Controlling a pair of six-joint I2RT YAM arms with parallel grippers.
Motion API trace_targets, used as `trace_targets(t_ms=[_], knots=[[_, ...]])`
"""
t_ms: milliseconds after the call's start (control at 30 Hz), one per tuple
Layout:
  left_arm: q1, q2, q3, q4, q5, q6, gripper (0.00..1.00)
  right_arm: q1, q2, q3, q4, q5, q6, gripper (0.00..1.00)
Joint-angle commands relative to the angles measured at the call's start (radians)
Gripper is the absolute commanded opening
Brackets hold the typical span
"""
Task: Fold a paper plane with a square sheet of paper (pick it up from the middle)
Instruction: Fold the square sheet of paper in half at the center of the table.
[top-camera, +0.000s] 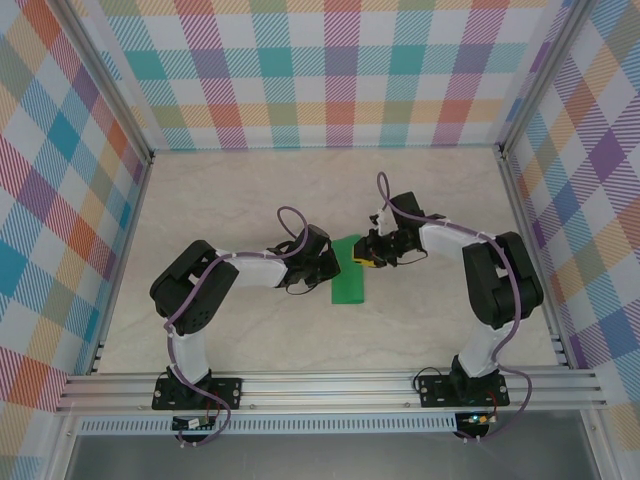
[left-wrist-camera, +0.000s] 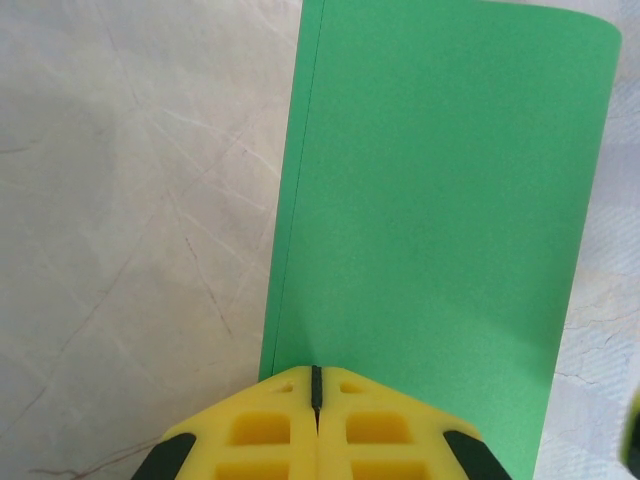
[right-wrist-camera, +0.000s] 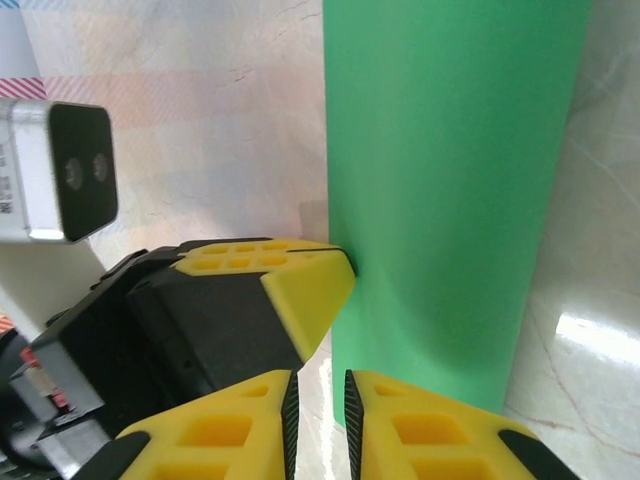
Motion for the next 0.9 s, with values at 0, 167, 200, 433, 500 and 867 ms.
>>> trace_targets(t_ms=[0, 167, 200, 433, 500, 867], knots=[[0.004, 0.004, -0.038, -0.077, -0.02, 0.005, 0.03, 0.0, 0.038, -0.022, 0.043, -0.04, -0.022, 0.21], [0.004, 0.004, -0.038, -0.081, -0.021, 0.008, 0.03, -0.009, 0.079, -0.049, 0.076, -0.044, -0.028, 0.19], [0.004, 0.005, -0.037, -0.081, -0.02, 0.01, 0.03, -0.013, 0.089, -0.06, 0.087, -0.046, -0.027, 0.18], [0.003, 0.014, -0.036, -0.084, -0.017, 0.012, 0.02, -0.032, 0.123, -0.132, 0.148, -0.052, -0.04, 0.18], [0.002, 0.015, -0.038, -0.085, -0.014, 0.012, 0.03, -0.042, 0.13, -0.148, 0.162, -0.054, -0.041, 0.18], [0.003, 0.019, -0.037, -0.088, -0.009, 0.015, 0.03, -0.051, -0.033, -0.171, 0.153, -0.15, -0.057, 0.19]])
